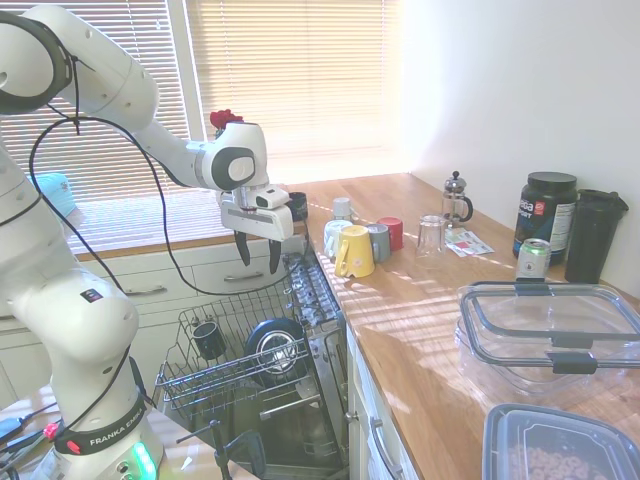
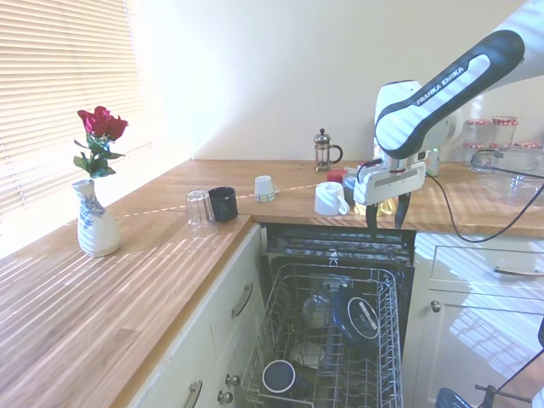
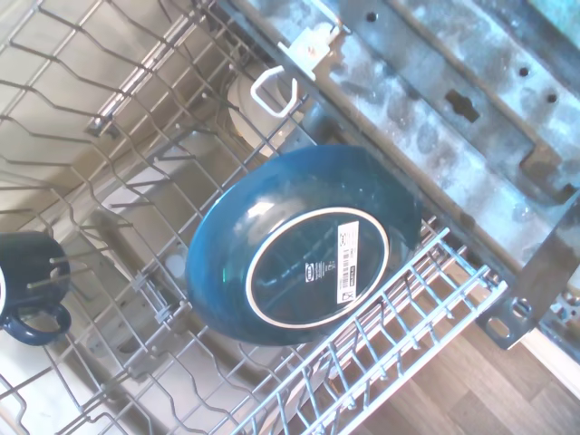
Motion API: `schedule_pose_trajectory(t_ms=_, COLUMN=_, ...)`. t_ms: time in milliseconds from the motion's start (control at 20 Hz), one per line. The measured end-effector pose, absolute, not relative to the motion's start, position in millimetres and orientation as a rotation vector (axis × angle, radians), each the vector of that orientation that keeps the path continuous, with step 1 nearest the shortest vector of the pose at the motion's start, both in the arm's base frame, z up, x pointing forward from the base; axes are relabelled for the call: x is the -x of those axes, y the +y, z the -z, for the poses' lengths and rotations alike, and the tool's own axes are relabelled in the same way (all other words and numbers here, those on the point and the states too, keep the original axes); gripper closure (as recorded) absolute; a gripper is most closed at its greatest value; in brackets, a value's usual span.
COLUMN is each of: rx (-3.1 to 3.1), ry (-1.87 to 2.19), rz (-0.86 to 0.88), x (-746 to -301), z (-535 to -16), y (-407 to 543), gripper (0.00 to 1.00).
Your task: Unload the mug from the dish rack
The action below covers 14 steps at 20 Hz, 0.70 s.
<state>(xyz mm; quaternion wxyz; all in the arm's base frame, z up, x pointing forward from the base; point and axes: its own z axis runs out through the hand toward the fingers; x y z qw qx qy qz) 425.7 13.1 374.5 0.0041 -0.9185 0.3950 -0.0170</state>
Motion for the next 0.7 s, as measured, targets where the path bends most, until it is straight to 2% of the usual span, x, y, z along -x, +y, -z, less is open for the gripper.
schedule_pose_trajectory(t_ms=200, rx=2.971, ry=1.153, rz=0.045, x=-426.8, z=-363.2, y=48.1, gripper=0.0)
schedule_pose_trajectory(t_ms=450, rx=3.231, ry=0.867, rz=0.026, x=-427.8, z=-296.2, y=202.4, gripper=0.0)
schedule_pose_trajectory(t_ms=700, rx=3.377, ry=0.591, rz=-0.027, x=-458.8, z=-223.5, y=264.2, gripper=0.0)
